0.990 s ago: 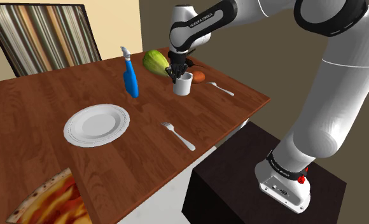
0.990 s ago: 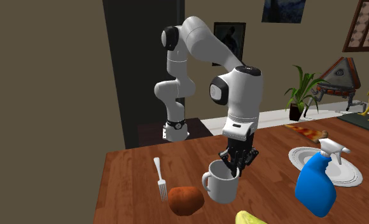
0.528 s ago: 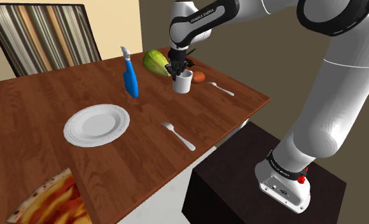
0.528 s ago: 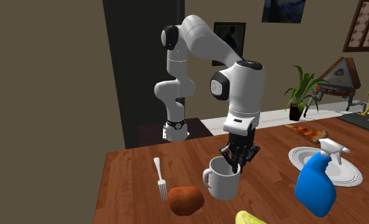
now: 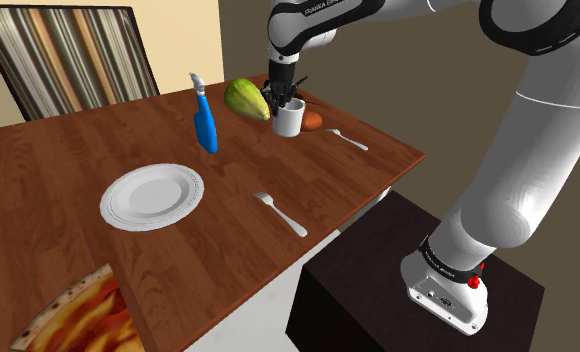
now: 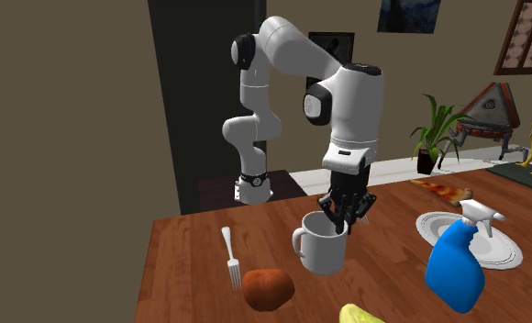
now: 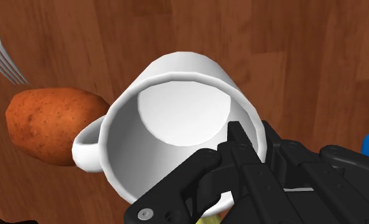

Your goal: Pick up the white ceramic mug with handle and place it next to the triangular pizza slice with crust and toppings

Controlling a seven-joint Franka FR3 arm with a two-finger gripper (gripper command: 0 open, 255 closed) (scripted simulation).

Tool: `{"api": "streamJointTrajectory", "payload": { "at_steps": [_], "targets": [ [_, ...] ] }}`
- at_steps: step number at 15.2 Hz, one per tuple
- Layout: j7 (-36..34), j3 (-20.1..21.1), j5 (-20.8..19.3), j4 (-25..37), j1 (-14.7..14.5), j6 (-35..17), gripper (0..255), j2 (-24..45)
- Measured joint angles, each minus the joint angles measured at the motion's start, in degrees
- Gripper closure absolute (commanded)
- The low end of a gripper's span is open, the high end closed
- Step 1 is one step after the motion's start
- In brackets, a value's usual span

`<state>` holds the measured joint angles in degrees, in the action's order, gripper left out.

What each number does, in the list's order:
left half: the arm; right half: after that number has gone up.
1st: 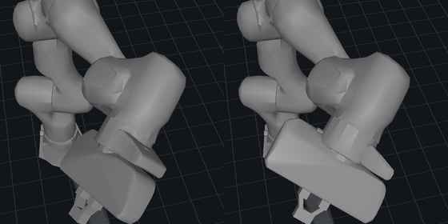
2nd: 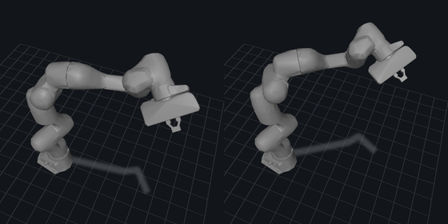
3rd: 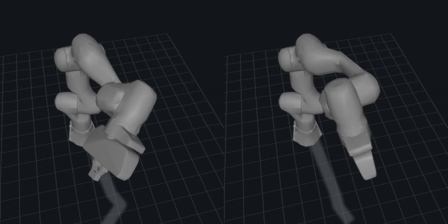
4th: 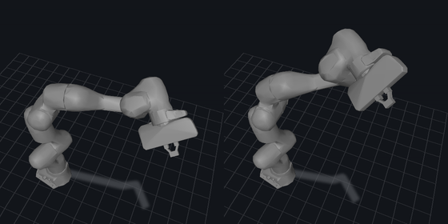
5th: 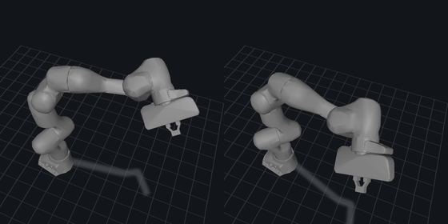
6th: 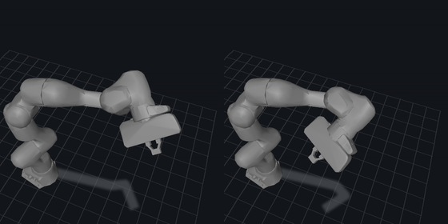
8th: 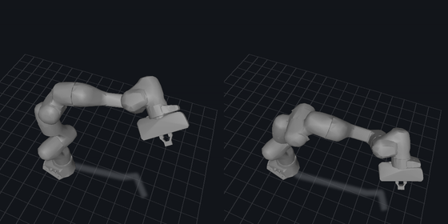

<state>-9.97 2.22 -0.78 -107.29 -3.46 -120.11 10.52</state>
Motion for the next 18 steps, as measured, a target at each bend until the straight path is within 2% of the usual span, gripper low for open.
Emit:
{"api": "streamJointTrajectory", "payload": {
  "at_steps": [18],
  "targets": [
    [0.14, 0.04, 0.16, 10.86, -0.01, 13.29, 255, -2.43]
  ]
}}
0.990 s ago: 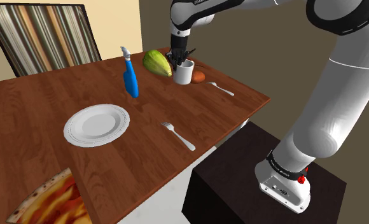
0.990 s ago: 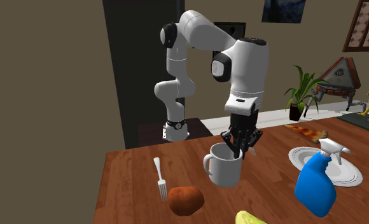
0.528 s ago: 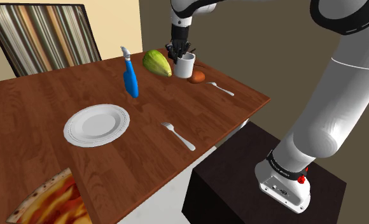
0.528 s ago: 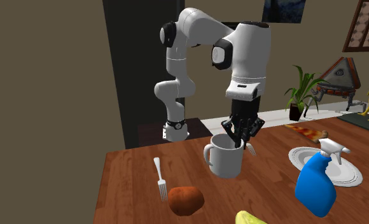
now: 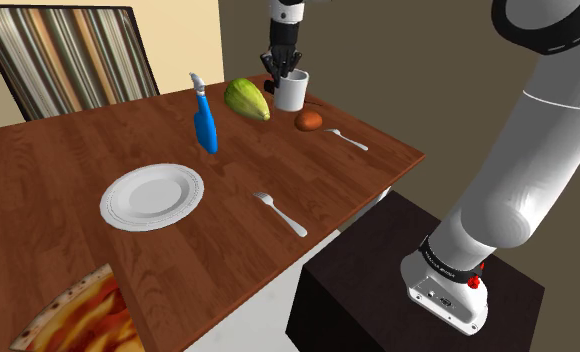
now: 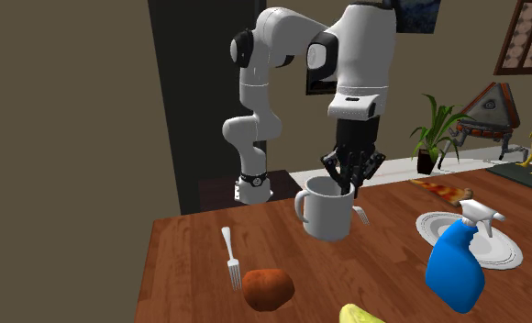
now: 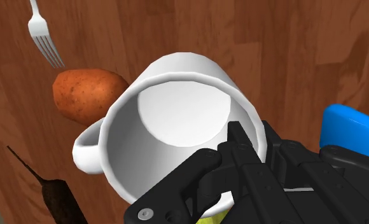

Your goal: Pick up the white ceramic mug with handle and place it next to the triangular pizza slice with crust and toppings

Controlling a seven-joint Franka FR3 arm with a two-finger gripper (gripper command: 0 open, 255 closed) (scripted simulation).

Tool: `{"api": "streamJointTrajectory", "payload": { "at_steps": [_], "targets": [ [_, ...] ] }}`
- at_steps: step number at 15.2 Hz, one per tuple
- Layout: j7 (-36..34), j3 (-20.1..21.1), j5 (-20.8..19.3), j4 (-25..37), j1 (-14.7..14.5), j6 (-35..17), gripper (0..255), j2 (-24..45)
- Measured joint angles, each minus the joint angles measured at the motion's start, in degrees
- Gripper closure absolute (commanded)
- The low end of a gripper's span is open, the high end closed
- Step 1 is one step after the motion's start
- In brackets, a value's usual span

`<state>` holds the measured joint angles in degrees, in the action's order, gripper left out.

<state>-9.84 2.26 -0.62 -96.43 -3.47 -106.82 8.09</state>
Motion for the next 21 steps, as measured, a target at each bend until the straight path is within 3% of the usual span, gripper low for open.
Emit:
{"api": "streamJointTrajectory", "payload": {
  "at_steps": [5, 13, 21],
  "targets": [
    [-1.42, 0.62, -0.06, 0.93, -0.82, 2.42, 255, -1.48],
    [-10.39, 4.97, 0.13, -9.71, -5.51, 0.24, 255, -9.87],
    [-20.05, 10.25, 0.91, -13.9, -10.18, 0.36, 255, -14.16]
  ]
}}
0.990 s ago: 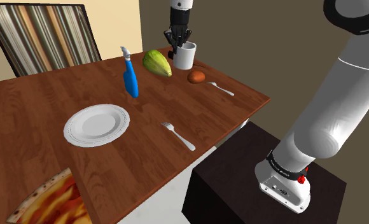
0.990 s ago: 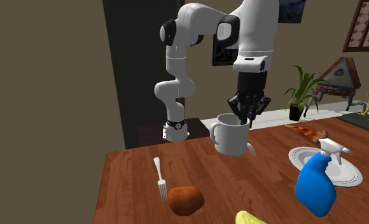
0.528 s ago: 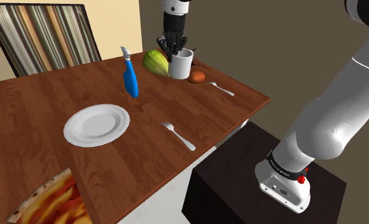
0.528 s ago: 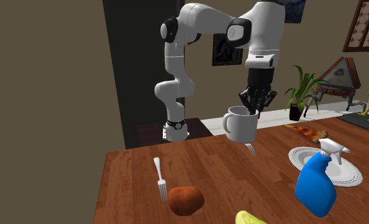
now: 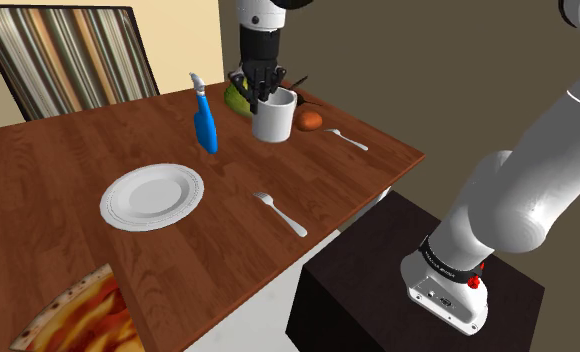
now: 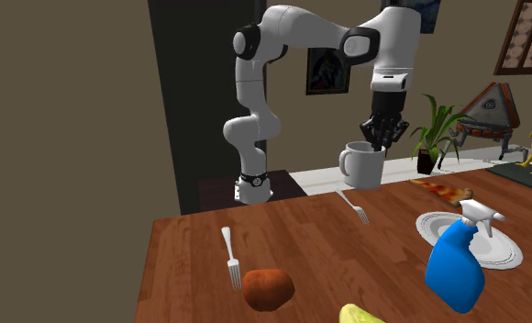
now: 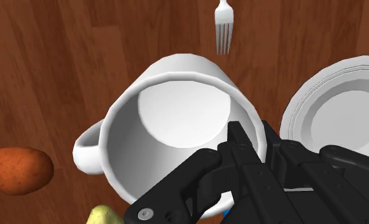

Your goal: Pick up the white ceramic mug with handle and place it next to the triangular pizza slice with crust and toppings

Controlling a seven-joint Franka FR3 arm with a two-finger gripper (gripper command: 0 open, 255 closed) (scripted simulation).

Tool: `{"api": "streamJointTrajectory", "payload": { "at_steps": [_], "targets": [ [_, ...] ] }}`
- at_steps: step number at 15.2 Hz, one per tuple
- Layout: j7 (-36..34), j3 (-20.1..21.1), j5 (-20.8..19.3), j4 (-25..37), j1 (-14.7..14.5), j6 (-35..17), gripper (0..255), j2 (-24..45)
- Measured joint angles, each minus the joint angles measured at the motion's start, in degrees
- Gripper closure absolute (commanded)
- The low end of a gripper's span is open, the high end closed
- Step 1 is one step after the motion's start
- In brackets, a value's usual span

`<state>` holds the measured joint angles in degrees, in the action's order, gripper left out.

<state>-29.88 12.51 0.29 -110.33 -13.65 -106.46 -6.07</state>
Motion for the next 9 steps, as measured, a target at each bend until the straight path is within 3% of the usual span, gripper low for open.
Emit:
{"api": "streamJointTrajectory", "payload": {
  "at_steps": [9],
  "targets": [
    [-12.14, 7.04, 0.99, -2.38, -5.45, -0.41, 255, -2.03]
  ]
}}
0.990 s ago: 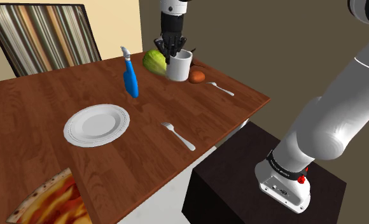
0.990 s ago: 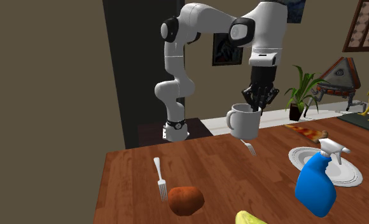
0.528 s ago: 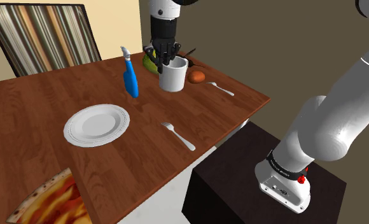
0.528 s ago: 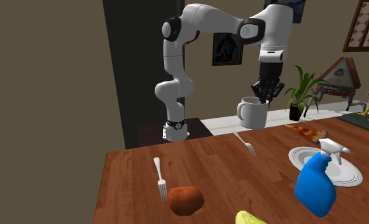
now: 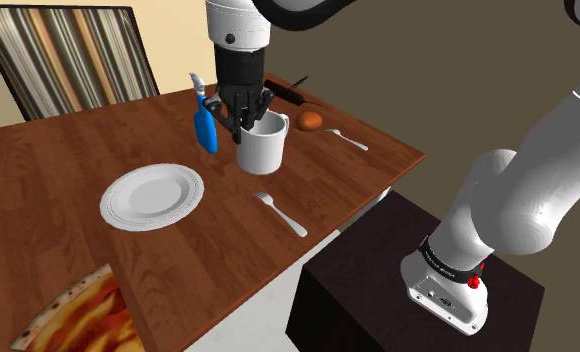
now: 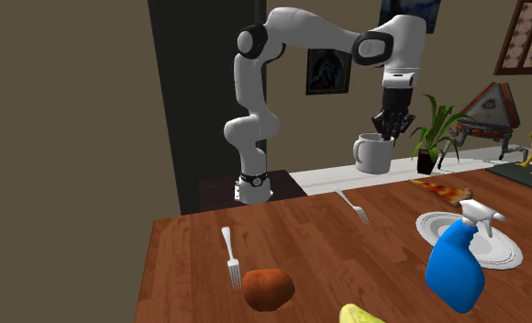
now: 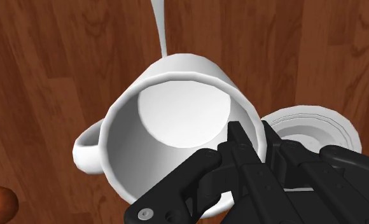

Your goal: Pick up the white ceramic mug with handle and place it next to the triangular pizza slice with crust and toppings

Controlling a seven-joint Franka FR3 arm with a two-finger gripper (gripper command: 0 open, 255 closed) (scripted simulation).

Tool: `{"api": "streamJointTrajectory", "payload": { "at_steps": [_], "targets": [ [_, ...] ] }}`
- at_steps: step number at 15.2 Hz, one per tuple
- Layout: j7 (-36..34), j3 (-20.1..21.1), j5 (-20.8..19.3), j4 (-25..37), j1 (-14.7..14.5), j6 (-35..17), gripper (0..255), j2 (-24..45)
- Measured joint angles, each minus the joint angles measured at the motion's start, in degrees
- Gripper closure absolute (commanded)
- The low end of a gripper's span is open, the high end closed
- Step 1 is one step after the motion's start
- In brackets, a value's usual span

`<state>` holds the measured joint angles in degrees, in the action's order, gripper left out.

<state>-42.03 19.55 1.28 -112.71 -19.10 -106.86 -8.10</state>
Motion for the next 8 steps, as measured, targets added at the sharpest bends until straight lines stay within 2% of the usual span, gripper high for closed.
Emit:
{"api": "streamJointTrajectory", "payload": {
  "at_steps": [8],
  "targets": [
    [-11.31, 6.46, -0.66, 3.76, -4.61, 1.46, 255, 2.58]
  ]
}}
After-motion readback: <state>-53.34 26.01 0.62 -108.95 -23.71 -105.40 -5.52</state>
